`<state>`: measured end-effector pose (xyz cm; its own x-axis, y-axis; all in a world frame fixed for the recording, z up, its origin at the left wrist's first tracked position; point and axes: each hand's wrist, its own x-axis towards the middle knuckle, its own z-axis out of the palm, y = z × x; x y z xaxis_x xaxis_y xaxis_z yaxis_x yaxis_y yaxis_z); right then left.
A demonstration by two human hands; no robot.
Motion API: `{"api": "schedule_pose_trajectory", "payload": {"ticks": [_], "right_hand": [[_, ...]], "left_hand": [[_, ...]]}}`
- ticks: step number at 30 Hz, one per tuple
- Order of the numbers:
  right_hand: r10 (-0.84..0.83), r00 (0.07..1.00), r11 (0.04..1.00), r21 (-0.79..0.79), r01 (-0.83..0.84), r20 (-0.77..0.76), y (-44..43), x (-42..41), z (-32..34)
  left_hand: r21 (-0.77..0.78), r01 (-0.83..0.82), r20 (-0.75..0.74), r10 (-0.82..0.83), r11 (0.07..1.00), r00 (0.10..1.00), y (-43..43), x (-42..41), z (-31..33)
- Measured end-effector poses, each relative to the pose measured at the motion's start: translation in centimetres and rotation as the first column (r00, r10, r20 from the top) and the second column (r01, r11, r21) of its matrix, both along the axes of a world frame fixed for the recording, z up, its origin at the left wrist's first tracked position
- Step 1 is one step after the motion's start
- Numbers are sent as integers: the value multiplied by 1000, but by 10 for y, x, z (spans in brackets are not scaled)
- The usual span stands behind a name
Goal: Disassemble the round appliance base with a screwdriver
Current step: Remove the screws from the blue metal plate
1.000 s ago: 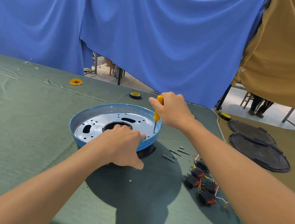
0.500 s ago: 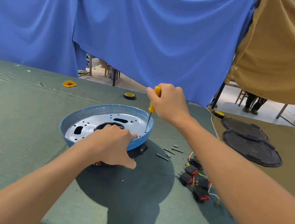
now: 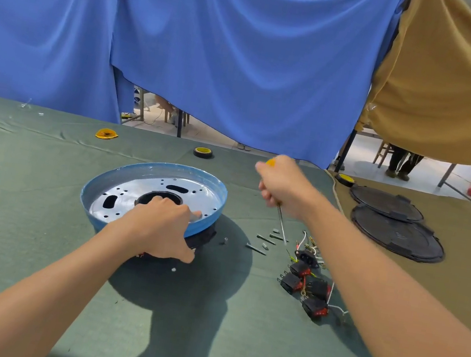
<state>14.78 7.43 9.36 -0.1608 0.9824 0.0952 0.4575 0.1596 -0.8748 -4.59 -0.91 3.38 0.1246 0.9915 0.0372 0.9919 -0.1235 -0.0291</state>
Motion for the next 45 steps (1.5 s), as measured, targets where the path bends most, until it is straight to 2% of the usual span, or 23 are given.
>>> {"api": "schedule_pose_trajectory", "payload": {"ticks": [3, 6, 13, 24, 38, 41, 43, 45], "right_hand": [[160, 960, 982, -131, -133, 228, -2, -2, -34], [195, 884, 978, -156, -141, 424, -9, -10, -56], [147, 790, 989, -72, -130, 595, -8, -27, -73], [7, 799, 1000, -11, 0, 602, 6, 9, -57], [75, 722, 995, -94, -14, 688, 2, 17, -67], [-13, 812, 998, -44, 47, 583, -2, 18, -63], [-71, 908, 995, -30, 92, 413, -4, 17, -58], [-89, 961, 993, -47, 105, 261, -6, 13, -52]], "left_hand": [[-18, -7, -2, 7, 1000, 1000, 2, -4, -3], [-20, -22, -18, 22, 1000, 1000, 3, -8, -9], [4, -22, -19, 22, 1000, 1000, 7, -12, -15], [24, -14, -33, 15, 1000, 999, 2, -10, -16], [27, 0, -47, 1, 1000, 999, -6, -8, -16], [23, 18, -55, -17, 1000, 998, -10, -6, -14], [23, 41, -61, -40, 999, 997, -14, -4, -13], [25, 73, -77, -71, 997, 994, -18, -3, -12]]}}
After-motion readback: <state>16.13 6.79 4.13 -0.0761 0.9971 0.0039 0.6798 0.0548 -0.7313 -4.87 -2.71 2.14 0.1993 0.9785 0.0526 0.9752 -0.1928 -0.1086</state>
